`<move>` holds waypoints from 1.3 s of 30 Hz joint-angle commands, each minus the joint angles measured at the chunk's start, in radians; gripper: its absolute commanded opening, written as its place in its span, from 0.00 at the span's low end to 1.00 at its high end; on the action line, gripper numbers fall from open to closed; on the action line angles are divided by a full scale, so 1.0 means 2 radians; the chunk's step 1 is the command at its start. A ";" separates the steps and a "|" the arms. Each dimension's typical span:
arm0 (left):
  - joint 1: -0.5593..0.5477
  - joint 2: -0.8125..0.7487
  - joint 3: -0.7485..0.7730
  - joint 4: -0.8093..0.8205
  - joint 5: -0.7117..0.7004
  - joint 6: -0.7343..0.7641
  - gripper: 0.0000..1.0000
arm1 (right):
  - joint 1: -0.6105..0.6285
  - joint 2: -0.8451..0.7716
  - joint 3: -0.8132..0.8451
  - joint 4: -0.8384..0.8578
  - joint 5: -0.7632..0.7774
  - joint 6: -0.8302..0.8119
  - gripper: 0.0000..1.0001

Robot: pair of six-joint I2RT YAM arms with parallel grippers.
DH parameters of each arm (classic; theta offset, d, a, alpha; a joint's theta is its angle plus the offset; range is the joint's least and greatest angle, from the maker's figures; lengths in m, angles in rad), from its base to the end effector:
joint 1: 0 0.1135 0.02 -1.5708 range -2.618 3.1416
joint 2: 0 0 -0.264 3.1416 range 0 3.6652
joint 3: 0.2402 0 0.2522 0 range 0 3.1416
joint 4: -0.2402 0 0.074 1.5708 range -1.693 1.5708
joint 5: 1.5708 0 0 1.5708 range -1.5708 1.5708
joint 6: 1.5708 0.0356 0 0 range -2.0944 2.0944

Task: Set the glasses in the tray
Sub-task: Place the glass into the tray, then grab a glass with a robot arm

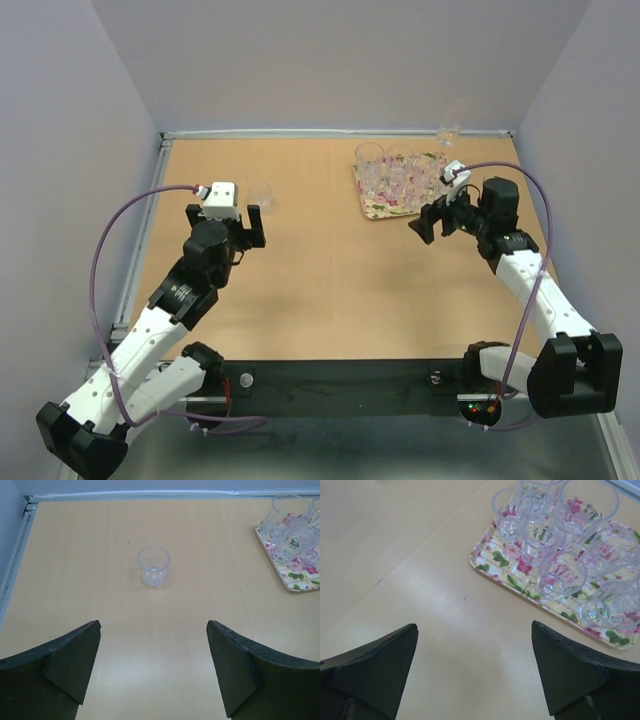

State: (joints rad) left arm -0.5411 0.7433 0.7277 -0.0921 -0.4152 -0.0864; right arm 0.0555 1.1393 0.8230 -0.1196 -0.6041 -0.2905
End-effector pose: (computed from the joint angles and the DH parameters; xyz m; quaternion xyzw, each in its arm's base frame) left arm 0.1595 -0.0791 0.3369 0.0300 0.7405 -0.0559 0.6691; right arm 0.2532 0.0343 0.2905 -0.2961 0.7656 0.1890 0.5390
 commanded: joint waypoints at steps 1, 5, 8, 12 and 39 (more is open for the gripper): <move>0.005 0.007 0.000 0.030 0.005 -0.006 0.99 | -0.008 -0.008 -0.008 0.022 -0.039 -0.005 1.00; 0.007 0.010 0.004 0.032 0.010 -0.007 0.99 | -0.009 -0.004 -0.007 0.022 -0.050 0.002 1.00; 0.007 0.006 0.004 0.035 0.014 -0.008 0.99 | -0.008 -0.004 -0.007 0.022 -0.048 0.002 1.00; 0.008 0.010 0.007 0.035 0.019 -0.014 0.99 | -0.008 -0.006 -0.007 0.021 -0.046 0.003 1.00; 0.008 0.025 0.015 0.039 0.031 -0.048 0.99 | -0.009 -0.008 -0.007 0.022 -0.043 0.001 1.00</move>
State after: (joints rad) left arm -0.5282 0.7906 0.7277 -0.0689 -0.3641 -0.1627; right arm 0.0460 1.1393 0.8104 -0.1192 -0.6777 -0.2890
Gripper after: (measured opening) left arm 0.986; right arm 0.995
